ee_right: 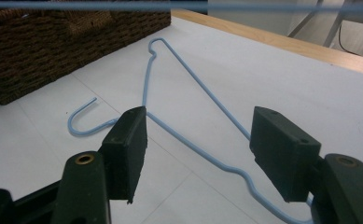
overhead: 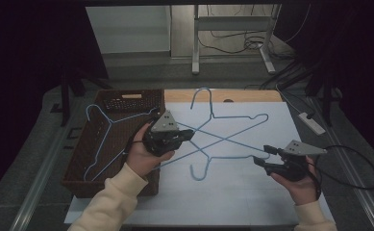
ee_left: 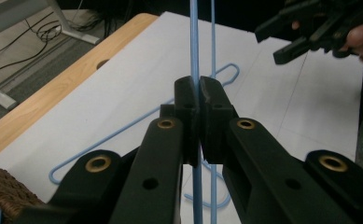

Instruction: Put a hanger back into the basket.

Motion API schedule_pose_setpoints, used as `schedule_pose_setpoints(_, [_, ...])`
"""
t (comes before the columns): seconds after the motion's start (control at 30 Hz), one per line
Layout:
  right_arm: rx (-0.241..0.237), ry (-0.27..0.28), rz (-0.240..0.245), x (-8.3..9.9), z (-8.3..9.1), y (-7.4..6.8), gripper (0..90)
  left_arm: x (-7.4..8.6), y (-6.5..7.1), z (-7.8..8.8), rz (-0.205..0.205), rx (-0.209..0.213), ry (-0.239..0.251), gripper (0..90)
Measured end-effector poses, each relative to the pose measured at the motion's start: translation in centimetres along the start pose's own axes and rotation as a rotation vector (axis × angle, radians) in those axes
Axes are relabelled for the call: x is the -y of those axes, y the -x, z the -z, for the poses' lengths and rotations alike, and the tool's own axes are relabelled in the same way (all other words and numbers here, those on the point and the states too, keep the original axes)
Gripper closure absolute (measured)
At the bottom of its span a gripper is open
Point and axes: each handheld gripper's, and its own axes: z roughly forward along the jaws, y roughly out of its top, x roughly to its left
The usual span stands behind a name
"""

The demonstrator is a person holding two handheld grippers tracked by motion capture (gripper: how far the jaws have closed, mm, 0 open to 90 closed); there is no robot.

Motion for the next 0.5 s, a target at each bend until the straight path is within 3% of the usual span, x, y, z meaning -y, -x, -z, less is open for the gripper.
schedule_pose_setpoints(0.5, [0.004,-0.018,-0.01,0.3,-0.3,0.1,37.2,-0.2,-1.5,3.0,0.049,-0.052,0.081,86.7])
